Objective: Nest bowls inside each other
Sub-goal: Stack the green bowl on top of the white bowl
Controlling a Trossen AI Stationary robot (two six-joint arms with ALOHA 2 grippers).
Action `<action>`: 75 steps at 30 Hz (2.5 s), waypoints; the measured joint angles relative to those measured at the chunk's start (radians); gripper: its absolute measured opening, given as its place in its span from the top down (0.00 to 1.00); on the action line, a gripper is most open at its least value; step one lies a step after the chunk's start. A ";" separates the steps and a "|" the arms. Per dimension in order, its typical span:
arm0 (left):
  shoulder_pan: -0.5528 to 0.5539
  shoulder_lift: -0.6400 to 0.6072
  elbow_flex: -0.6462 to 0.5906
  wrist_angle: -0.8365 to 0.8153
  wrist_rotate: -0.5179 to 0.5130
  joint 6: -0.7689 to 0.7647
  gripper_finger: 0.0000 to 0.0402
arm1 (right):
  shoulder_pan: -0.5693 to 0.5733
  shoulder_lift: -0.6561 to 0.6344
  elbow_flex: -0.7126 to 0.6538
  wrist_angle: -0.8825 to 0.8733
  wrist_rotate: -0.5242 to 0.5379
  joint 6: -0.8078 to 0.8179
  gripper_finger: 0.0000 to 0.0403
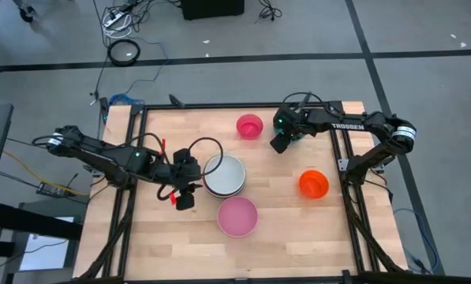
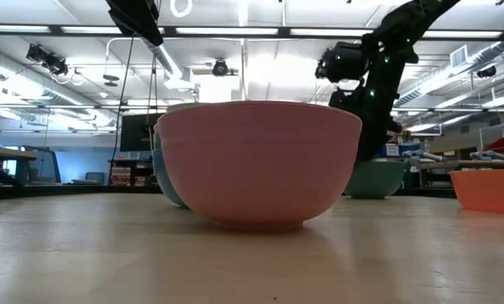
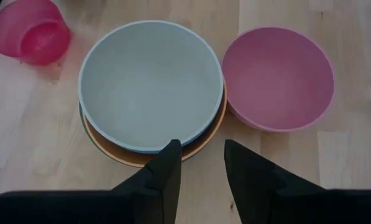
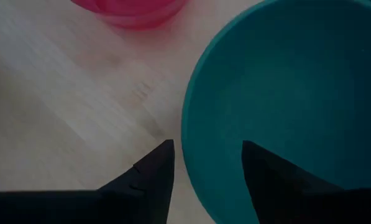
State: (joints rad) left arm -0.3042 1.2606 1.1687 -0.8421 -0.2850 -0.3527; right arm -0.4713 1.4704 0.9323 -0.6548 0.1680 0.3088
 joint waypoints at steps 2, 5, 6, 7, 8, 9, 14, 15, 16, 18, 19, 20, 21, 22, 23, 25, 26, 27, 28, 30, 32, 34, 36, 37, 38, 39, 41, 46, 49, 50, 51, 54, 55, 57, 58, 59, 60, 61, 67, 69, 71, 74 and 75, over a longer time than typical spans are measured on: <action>0.000 0.000 0.000 0.000 -0.001 0.000 0.67 | 0.000 0.000 -0.019 0.018 0.000 0.001 0.57; 0.000 0.000 0.000 0.001 -0.006 0.001 0.67 | 0.000 0.000 -0.045 0.061 0.000 0.001 0.57; 0.000 0.000 0.000 0.001 -0.010 0.001 0.67 | -0.001 0.000 -0.053 0.073 0.000 0.001 0.58; 0.000 0.000 0.000 0.001 -0.014 0.001 0.67 | -0.003 0.000 -0.060 0.081 -0.001 0.002 0.59; 0.000 0.000 0.000 0.002 -0.017 0.001 0.67 | -0.006 0.000 -0.065 0.084 -0.008 0.002 0.61; 0.000 0.000 0.000 0.001 -0.020 0.001 0.67 | -0.010 0.000 -0.068 0.085 -0.015 0.002 0.64; 0.000 0.000 0.000 0.000 -0.044 0.002 0.67 | -0.037 0.000 -0.087 0.092 -0.070 -0.026 0.91; 0.000 0.000 0.000 -0.003 -0.056 0.002 0.67 | -0.039 0.000 -0.090 0.102 -0.080 -0.045 0.95; 0.000 0.000 0.000 -0.009 -0.062 0.002 0.67 | -0.039 0.000 -0.091 0.105 -0.079 -0.055 0.97; 0.000 0.000 0.000 -0.024 -0.063 -0.004 0.67 | -0.039 -0.001 -0.091 0.113 -0.078 -0.071 0.98; 0.000 0.000 0.000 -0.037 -0.063 -0.015 0.67 | -0.033 -0.002 -0.091 0.111 -0.075 -0.083 0.99; -0.001 0.000 0.000 -0.053 -0.062 -0.023 0.67 | -0.027 -0.008 -0.091 0.108 -0.073 -0.087 0.99; -0.004 0.000 0.000 -0.070 -0.061 -0.034 0.67 | -0.018 -0.017 -0.092 0.107 -0.075 -0.085 0.99; -0.007 0.000 0.000 -0.085 -0.060 -0.046 0.67 | -0.007 -0.028 -0.092 0.106 -0.075 -0.079 0.99; -0.013 0.000 0.000 -0.099 -0.060 -0.055 0.67 | 0.008 -0.042 -0.089 0.101 -0.077 -0.076 1.00; -0.024 0.000 0.000 -0.124 -0.059 -0.078 0.67 | 0.052 -0.079 -0.074 0.100 -0.082 -0.063 1.00; -0.029 0.000 0.000 -0.130 -0.059 -0.088 0.67 | 0.083 -0.103 -0.063 0.109 -0.085 -0.050 1.00; -0.032 0.000 0.000 -0.135 -0.059 -0.096 0.67 | 0.121 -0.130 -0.050 0.128 -0.090 -0.041 1.00; -0.035 0.000 0.000 -0.139 -0.061 -0.101 0.67 | 0.162 -0.154 -0.033 0.149 -0.088 -0.033 1.00; -0.040 0.000 0.000 -0.143 -0.066 -0.104 0.67 | 0.250 -0.196 0.004 0.177 -0.073 -0.015 1.00; -0.043 0.000 0.000 -0.145 -0.067 -0.105 0.67 | 0.338 -0.221 0.050 0.225 -0.063 -0.011 1.00; -0.043 0.001 0.000 -0.145 -0.068 -0.105 0.67 | 0.421 -0.223 0.103 0.302 -0.059 -0.003 1.00; -0.043 0.001 0.000 -0.144 -0.072 -0.105 0.67 | 0.490 -0.199 0.156 0.356 -0.059 -0.013 1.00; -0.043 0.001 0.000 -0.143 -0.076 -0.105 0.67 | 0.521 -0.175 0.186 0.373 -0.058 -0.021 1.00; -0.043 0.001 0.000 -0.142 -0.081 -0.105 0.67 | 0.546 -0.150 0.216 0.379 -0.059 -0.033 1.00; -0.043 0.001 0.000 -0.141 -0.083 -0.106 0.67 | 0.567 -0.120 0.248 0.372 -0.059 -0.043 1.00; -0.043 0.001 0.000 -0.140 -0.084 -0.115 0.67 | 0.596 -0.057 0.317 0.358 -0.058 -0.054 1.00; -0.057 0.001 0.000 -0.149 -0.084 -0.129 0.67 | 0.626 0.101 0.459 0.257 -0.053 -0.067 1.00; -0.081 0.000 0.000 -0.187 -0.083 -0.161 0.67 | 0.629 0.174 0.519 0.205 -0.053 -0.067 1.00; -0.092 -0.003 0.000 -0.199 -0.082 -0.178 0.67 | 0.629 0.195 0.535 0.190 -0.053 -0.067 1.00; -0.102 -0.004 0.000 -0.211 -0.083 -0.196 0.67 | 0.629 0.216 0.551 0.167 -0.054 -0.068 1.00; -0.127 -0.006 0.000 -0.216 -0.083 -0.225 0.67 | 0.629 0.258 0.582 0.123 -0.058 -0.068 1.00; -0.135 -0.006 0.000 -0.218 -0.083 -0.231 0.67 | 0.629 0.264 0.590 0.117 -0.058 -0.068 1.00; -0.149 -0.006 0.000 -0.218 -0.084 -0.245 0.67 | 0.629 0.267 0.593 0.114 -0.061 -0.067 1.00; -0.154 -0.006 0.000 -0.218 -0.085 -0.253 0.67 | 0.629 0.271 0.595 0.117 -0.067 -0.063 1.00; -0.159 -0.006 0.000 -0.218 -0.086 -0.257 0.67 | 0.629 0.272 0.595 0.119 -0.073 -0.058 1.00; -0.163 -0.006 0.000 -0.217 -0.088 -0.261 0.67 | 0.629 0.275 0.593 0.110 -0.080 -0.055 1.00; -0.167 -0.006 0.000 -0.217 -0.089 -0.262 0.67 | 0.629 0.277 0.593 0.114 -0.091 -0.053 0.99; -0.185 -0.006 0.000 -0.214 -0.108 -0.284 0.67 | 0.629 0.278 0.593 0.112 -0.112 -0.033 0.87; -0.189 -0.006 0.000 -0.208 -0.110 -0.284 0.67 | 0.629 0.278 0.593 0.118 -0.111 -0.019 0.81; -0.190 -0.006 0.000 -0.201 -0.112 -0.284 0.67 | 0.629 0.278 0.593 0.114 -0.111 -0.015 0.75; -0.190 -0.006 0.000 -0.181 -0.112 -0.282 0.67 | 0.634 0.278 0.593 0.114 -0.109 -0.001 0.68; -0.190 -0.006 -0.001 -0.156 -0.112 -0.274 0.67 | 0.637 0.275 0.593 0.112 -0.108 0.004 0.67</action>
State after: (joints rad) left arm -0.4942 1.2545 1.1681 -0.9982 -0.3973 -0.6270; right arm 0.1653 1.7457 1.5253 -0.5430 0.0604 0.3129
